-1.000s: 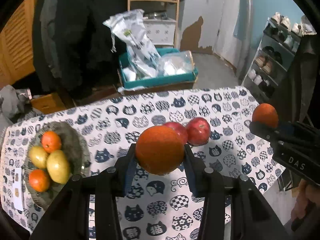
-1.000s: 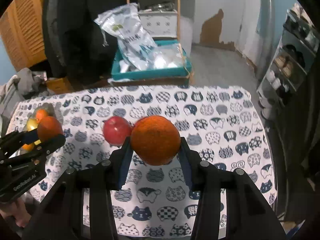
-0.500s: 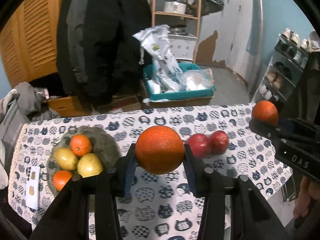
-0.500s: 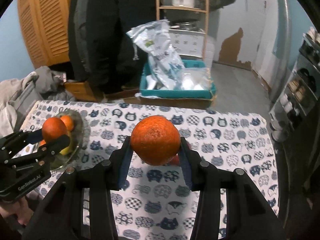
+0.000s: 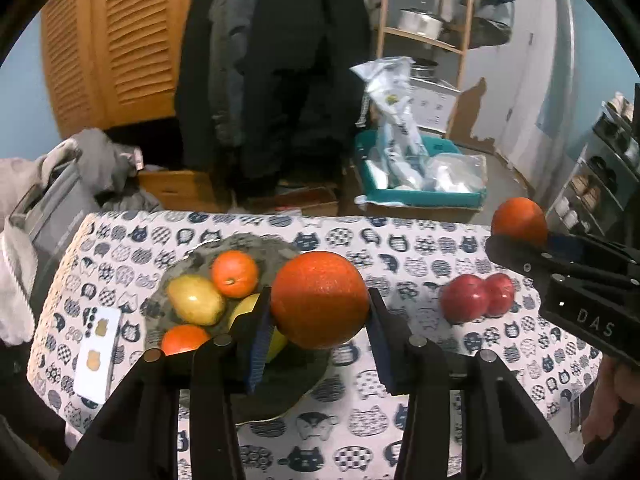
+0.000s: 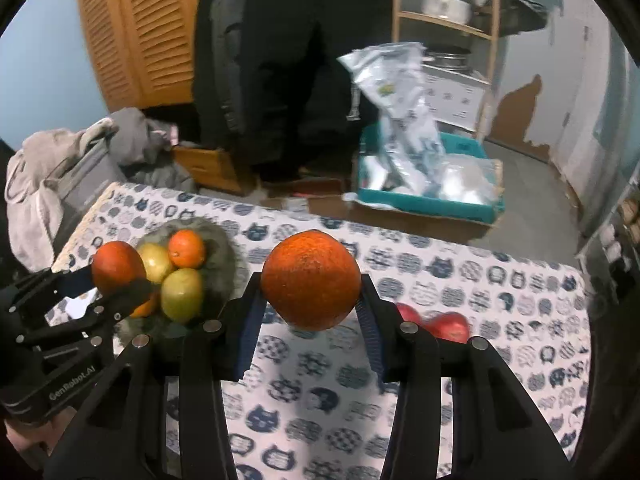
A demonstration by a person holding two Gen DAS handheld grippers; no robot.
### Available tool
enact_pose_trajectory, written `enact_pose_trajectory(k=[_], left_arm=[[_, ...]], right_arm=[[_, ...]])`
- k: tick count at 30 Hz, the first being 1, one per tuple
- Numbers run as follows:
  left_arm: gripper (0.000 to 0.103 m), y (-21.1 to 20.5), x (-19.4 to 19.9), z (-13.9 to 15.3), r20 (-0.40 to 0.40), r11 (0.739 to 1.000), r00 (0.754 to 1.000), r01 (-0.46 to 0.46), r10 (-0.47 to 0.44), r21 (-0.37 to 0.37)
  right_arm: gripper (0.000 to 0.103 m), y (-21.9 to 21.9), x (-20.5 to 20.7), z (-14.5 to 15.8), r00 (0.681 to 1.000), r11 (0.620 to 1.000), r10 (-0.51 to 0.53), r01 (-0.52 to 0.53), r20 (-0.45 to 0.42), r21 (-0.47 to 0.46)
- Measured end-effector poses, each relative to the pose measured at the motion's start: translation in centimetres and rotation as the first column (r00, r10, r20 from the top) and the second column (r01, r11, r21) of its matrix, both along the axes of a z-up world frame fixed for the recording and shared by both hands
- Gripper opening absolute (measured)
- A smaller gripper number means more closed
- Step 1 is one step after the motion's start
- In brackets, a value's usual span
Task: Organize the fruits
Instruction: 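Carry both held oranges over the glass bowl and lower them in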
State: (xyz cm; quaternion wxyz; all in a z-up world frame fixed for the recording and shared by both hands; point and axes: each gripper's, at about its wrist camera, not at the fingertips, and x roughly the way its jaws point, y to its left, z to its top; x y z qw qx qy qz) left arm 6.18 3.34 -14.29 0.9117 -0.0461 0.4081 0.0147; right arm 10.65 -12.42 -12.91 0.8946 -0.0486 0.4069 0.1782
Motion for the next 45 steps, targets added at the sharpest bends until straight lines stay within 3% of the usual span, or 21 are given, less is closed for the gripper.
enact_pose_trajectory(k=[17,30,37,40,42,43,45], left_arm=[[0.045,7.4,-0.2,-6.2,-0.138,0.993,0.984,-0.114,0.112,-0.007],[0.045,8.9,0.4,-11.5,-0.284,0.992,0.952,-0.126,0.116,-0.017],[0.046,9.7,0.2,-12.6,-0.316,0.99,0.941,-0.14,0.123,-0.034],[0.05,10.0,0.2,-12.9,-0.334,0.988,0.935,-0.147,0.122,-0.049],[0.063,10.1,0.2,-12.7,-0.324,0.987,0.937,-0.152,0.129,-0.045],[0.064,10.1,0.1,-12.6,-0.319,0.988,0.938,-0.153,0.134,-0.035],[0.07,10.1,0.1,-12.3,-0.311,0.988,0.941,-0.151,0.135,-0.028]], right_arm=[[0.045,10.1,2.6,-7.3,0.966,0.986,0.169,-0.167,-0.193,0.028],[0.045,13.8,2.6,-11.9,0.917,0.968,0.238,-0.253,-0.32,-0.005],[0.045,14.5,2.7,-13.2,0.898,0.963,0.247,-0.269,-0.364,-0.01],[0.046,14.7,2.7,-13.4,0.889,0.962,0.254,-0.274,-0.382,0.004],[0.046,14.8,2.5,-13.5,0.886,0.96,0.259,-0.28,-0.385,0.001],[0.046,14.9,2.5,-13.5,0.884,0.959,0.26,-0.283,-0.388,-0.001],[0.059,14.8,2.5,-13.3,0.885,0.96,0.264,-0.28,-0.383,0.013]])
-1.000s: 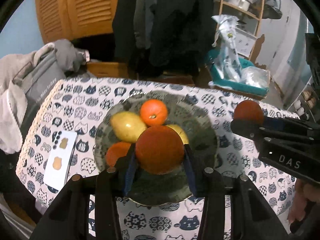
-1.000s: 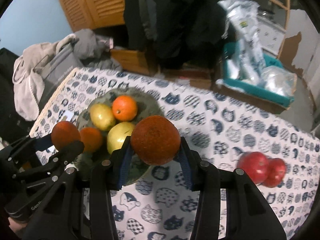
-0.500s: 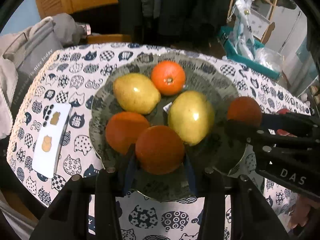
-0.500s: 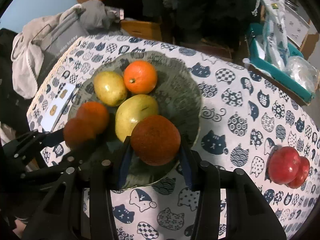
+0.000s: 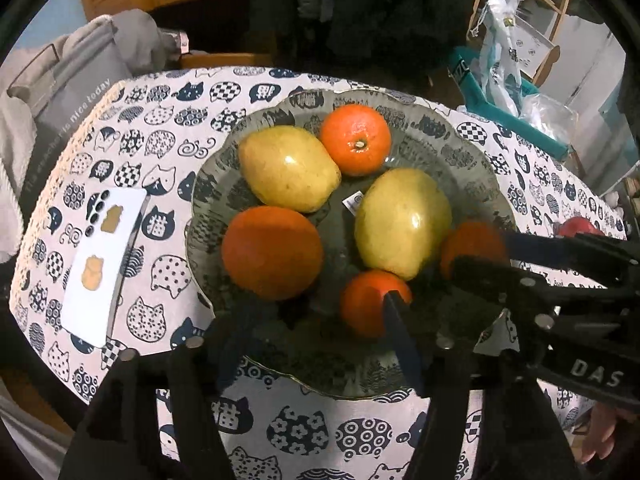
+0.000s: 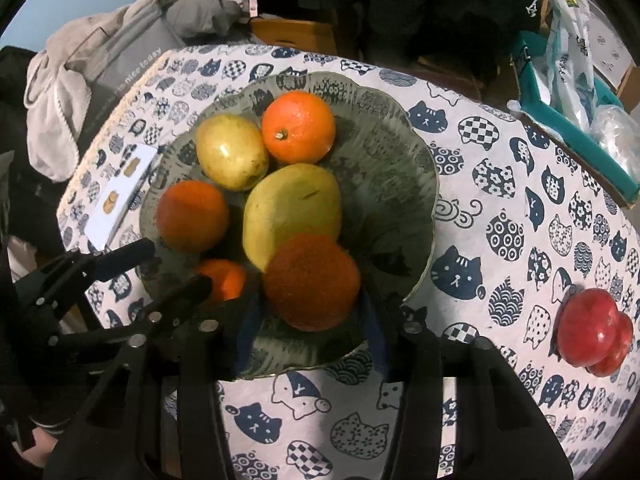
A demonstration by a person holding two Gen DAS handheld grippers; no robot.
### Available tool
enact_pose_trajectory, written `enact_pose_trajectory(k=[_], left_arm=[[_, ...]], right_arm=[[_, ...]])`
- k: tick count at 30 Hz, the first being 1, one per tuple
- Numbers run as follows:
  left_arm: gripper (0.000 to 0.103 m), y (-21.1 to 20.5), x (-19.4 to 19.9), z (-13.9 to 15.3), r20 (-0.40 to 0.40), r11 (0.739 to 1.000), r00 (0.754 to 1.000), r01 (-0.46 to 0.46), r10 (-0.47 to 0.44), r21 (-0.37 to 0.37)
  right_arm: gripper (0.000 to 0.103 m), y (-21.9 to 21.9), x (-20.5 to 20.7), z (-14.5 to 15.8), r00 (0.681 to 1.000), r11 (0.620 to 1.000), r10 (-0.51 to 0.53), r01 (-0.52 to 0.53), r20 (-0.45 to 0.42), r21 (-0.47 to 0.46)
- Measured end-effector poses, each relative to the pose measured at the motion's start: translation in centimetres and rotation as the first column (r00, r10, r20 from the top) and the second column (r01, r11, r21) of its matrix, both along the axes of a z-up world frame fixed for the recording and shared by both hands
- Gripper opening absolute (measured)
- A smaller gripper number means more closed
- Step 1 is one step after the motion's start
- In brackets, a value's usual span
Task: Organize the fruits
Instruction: 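Carry both held oranges over the glass bowl and lower them in, then open both tools to release the oranges and lift away from the bowl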
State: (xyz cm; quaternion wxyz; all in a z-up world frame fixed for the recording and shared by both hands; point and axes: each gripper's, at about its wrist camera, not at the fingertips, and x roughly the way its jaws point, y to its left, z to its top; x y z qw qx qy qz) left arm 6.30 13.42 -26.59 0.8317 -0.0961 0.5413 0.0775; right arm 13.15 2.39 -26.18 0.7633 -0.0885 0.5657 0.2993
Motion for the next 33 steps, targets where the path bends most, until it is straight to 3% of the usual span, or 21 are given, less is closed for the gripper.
enact_pose_trajectory(k=[7,16,31,33], left_arm=[[0.071,0.0,-0.1,1.0,0.012,1.0,1.0,-0.003,0.003,0.002],[0.077,-1.8,0.0,4.7,0.102,1.0,0.994,0.026,-0.027,0.004],[0.081,-6.6,0.0,10.8,0.245,0.995,0.964,0.104,-0.103,0.006],[0.083,-7.2,-0.1,11.5,0.26,0.993,0.959,0.114,-0.111,0.004]], right_arm=[[0.06,-1.2,0.3,2.1,0.998,0.999,-0.042,0.04,0.045,0.029],[0.068,-5.1,0.5,6.2,0.977,0.989,-0.15,0.147,0.149,0.027],[0.07,-13.4,-1.3,11.9,0.905,0.956,-0.288,0.292,0.314,0.036],[0.075,-14.4,-1.6,12.5,0.895,0.951,-0.304,0.305,0.325,0.049]])
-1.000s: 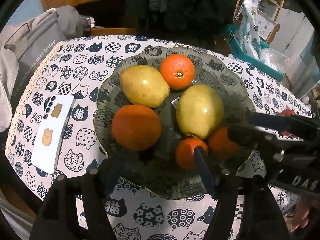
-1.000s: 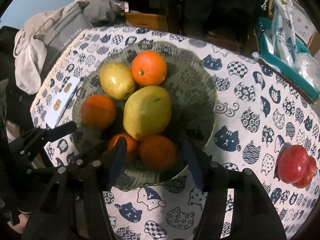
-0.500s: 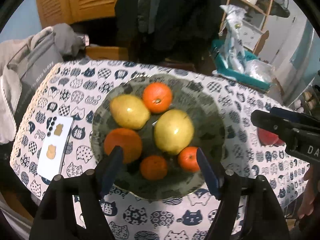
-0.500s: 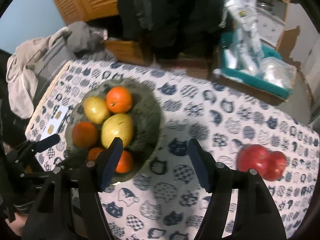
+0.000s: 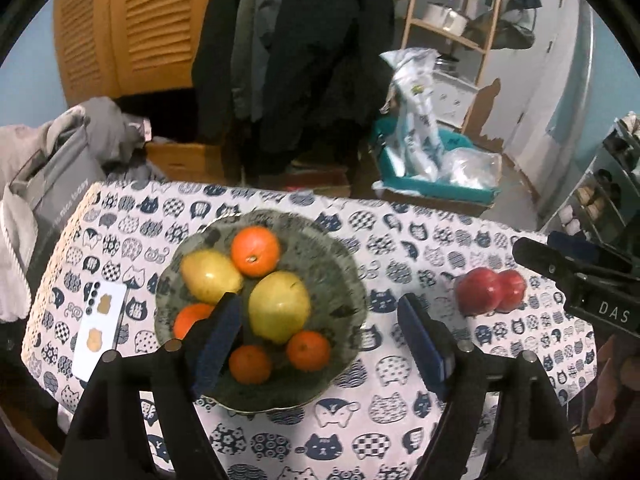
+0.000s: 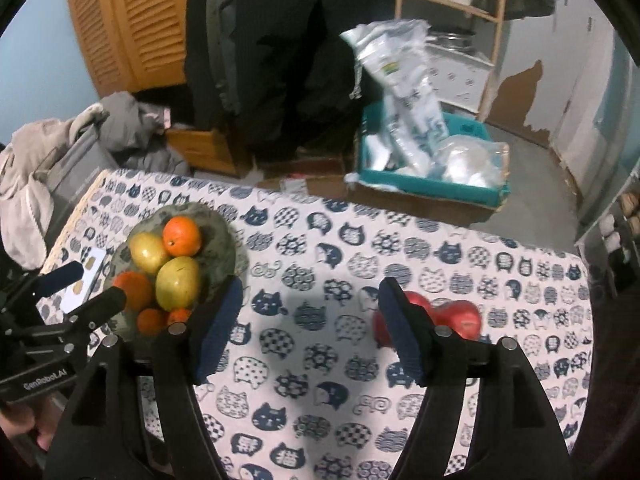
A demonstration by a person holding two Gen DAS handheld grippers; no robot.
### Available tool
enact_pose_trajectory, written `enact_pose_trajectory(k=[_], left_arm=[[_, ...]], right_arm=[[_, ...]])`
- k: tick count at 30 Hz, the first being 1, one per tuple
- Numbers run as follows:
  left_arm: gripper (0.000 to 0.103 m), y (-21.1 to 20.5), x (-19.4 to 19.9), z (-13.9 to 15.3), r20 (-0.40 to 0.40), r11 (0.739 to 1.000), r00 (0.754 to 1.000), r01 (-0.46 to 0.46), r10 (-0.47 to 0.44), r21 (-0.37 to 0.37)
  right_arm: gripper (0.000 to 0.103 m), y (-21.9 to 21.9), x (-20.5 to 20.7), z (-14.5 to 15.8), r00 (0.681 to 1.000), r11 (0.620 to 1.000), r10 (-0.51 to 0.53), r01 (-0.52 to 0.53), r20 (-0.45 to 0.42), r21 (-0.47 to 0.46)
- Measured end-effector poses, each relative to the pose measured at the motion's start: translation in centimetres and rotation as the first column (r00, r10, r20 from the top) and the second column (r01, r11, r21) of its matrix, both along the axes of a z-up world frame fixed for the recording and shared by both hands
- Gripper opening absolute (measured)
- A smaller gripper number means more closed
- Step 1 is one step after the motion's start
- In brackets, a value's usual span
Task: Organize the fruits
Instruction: 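Open both tools to release the oranges and lift away from the bowl, then move the left tool toward one red apple while the right tool approaches the other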
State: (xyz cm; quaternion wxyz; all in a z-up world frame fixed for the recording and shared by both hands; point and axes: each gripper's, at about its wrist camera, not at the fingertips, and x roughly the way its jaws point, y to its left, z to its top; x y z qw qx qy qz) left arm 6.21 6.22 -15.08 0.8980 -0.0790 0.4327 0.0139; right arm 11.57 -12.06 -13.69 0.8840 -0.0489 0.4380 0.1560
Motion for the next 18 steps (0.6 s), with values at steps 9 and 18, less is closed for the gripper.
enact_pose_trajectory(k=[9,18], left_arm=[[0.09,-3.3,-0.3,2.8,0.061,0.998,0.997,0.045,-0.047,0.032],[0.096,-6.8,-0.2,4.1,0.092,0.994,0.99,0.098,-0.102,0.051]], right_arm=[[0.079,-4.1,-1.5,2.1,0.996,0.998,-0.057,0.056,0.062,0.014],[0.08,-8.0,-2.5,3.2,0.988,0.993,-0.117,0.117,0.101,0.01]])
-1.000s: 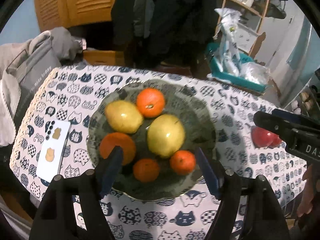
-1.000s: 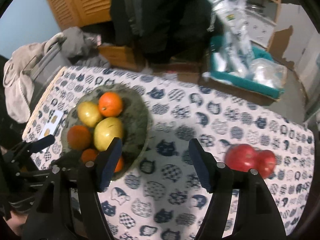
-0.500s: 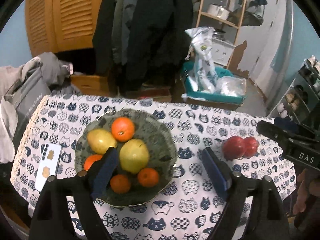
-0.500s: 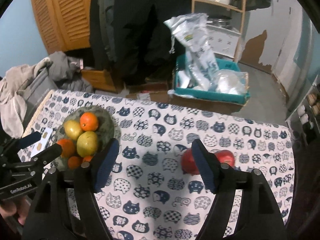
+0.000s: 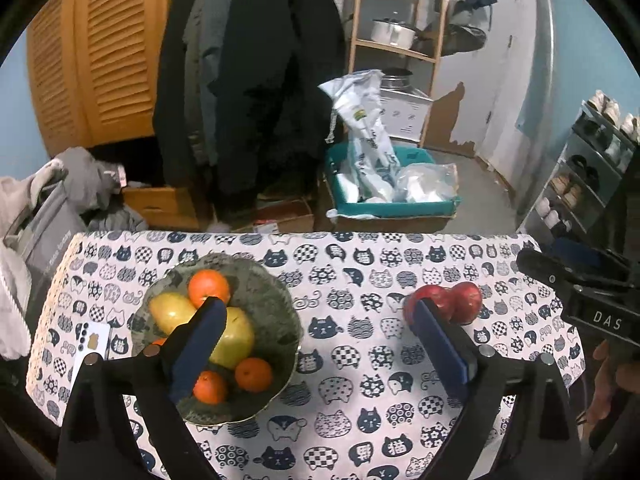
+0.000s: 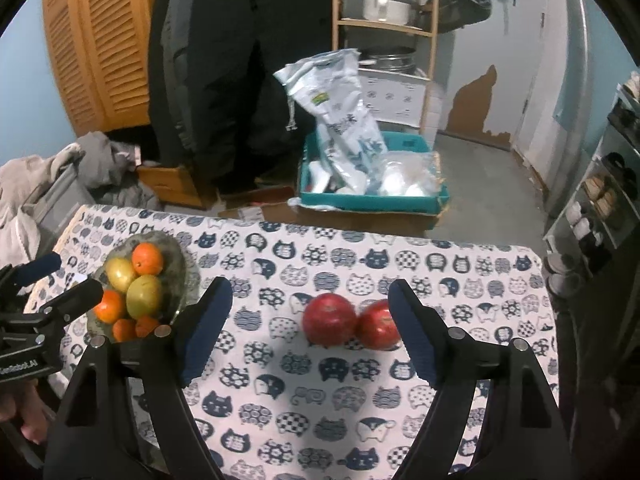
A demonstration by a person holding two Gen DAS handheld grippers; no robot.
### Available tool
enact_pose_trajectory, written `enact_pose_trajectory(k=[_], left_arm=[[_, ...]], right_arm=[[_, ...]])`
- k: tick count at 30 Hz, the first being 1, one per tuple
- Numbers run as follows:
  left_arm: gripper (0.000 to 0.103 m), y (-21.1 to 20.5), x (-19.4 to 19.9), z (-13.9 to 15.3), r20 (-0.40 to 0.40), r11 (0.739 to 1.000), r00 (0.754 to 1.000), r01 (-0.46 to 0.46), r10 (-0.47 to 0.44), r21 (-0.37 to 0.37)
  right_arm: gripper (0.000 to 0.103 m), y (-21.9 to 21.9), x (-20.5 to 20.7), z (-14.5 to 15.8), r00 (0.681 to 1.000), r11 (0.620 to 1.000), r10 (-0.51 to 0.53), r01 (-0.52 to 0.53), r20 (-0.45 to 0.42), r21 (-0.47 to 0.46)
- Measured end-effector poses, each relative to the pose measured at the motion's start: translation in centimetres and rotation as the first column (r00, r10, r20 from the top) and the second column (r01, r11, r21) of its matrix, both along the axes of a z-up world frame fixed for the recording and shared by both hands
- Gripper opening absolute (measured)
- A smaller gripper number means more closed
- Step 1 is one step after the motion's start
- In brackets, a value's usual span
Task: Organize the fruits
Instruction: 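Move the left tool toward one red apple while the right tool approaches the other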
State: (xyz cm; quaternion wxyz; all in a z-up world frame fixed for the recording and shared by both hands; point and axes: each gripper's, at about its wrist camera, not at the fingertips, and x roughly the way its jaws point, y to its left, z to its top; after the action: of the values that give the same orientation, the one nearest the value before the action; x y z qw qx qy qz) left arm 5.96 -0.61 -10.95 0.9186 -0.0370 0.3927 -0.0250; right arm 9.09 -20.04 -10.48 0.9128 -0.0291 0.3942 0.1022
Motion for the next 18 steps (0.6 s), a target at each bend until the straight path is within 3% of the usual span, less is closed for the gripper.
enact_pose_trajectory(k=[18], left_arm=[[0.099,-5.9,1.9,-0.9,-0.029,0.994,0.994,0.104,-0.103,0.04]], right_arm=[[0.081,-6.8,0.1,-0.9,0.993,0.993,-0.117,0.117,-0.012,-0.005]])
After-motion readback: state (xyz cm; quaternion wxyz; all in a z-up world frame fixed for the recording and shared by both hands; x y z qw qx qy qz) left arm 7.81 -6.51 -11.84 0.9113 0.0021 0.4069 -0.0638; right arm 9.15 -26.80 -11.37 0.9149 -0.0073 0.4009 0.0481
